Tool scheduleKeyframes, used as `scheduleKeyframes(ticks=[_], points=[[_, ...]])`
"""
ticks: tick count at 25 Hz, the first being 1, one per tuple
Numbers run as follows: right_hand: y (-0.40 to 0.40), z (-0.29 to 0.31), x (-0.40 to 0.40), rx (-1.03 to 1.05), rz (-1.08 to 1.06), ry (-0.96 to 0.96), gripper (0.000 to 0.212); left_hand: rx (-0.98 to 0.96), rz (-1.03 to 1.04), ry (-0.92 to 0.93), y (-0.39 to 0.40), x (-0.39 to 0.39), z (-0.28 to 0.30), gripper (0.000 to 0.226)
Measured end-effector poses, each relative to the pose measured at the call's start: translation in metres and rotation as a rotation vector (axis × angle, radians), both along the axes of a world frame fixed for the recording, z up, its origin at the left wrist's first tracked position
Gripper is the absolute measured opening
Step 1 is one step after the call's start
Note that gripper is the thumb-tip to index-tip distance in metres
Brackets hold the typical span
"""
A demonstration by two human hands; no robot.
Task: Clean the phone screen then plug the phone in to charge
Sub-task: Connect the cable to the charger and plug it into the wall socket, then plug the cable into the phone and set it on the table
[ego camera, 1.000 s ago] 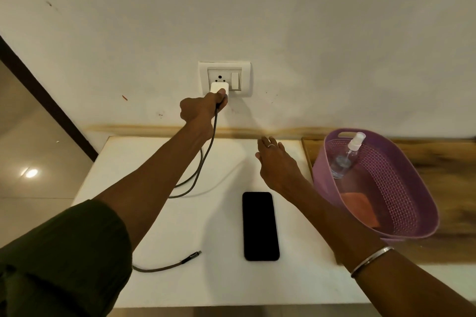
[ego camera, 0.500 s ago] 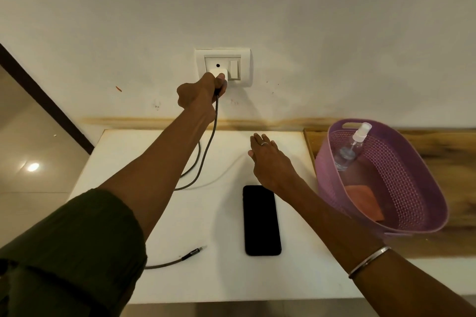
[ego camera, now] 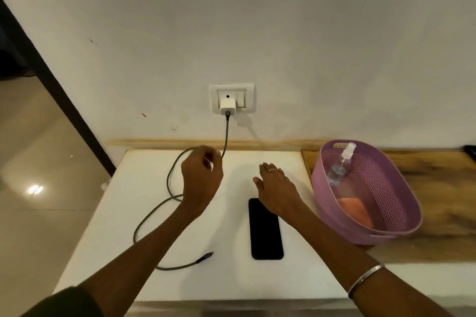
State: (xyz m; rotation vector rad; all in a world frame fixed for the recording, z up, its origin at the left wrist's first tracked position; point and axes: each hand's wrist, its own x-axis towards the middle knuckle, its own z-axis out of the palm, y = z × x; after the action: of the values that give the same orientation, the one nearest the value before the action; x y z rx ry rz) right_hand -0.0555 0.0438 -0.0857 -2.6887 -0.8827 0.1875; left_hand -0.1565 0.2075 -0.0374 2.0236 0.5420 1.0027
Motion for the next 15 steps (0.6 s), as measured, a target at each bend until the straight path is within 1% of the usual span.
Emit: scheduleKeyframes(ticks=[3,4,6,7,8,10,12,13,15], points=[[-0.007,0.002,-0.014,-0.030,-0.019,-0.001,0.055,0.184,-0.220,0.304,-0.009,-0.061,-0.043,0.008],[-0.009,0.004,-0.017,-0.031,-0.026,-0.001,0.055,0.241,-0.257,0.418,-0.007,-0.079,-0.056,0.012],[-0.016,0.007,-0.028,-0.035,-0.040,-0.001,0.053,0.386,-0.346,0.658,-0.004,-0.109,-0.083,0.035],[-0.019,0.008,-0.033,-0.041,-0.048,0.001,0.051,0.442,-0.395,0.747,-0.003,-0.119,-0.091,0.039],[-0.023,0.007,-0.041,-0.044,-0.063,-0.001,0.048,0.473,-0.438,0.804,-0.003,-0.126,-0.095,0.035],[-0.027,0.005,-0.056,-0.048,-0.142,-0.031,0.037,0.522,-0.476,0.841,-0.005,-0.132,-0.092,0.021],[-0.031,0.003,-0.068,-0.048,-0.242,-0.042,0.029,0.519,-0.443,0.808,-0.006,-0.134,-0.090,0.020],[-0.034,0.000,-0.074,-0.052,-0.280,-0.044,0.028,0.496,-0.418,0.794,-0.006,-0.137,-0.087,0.022],[-0.040,-0.008,-0.083,-0.080,-0.324,-0.042,0.035,0.466,-0.404,0.793,-0.002,-0.146,-0.087,0.039]])
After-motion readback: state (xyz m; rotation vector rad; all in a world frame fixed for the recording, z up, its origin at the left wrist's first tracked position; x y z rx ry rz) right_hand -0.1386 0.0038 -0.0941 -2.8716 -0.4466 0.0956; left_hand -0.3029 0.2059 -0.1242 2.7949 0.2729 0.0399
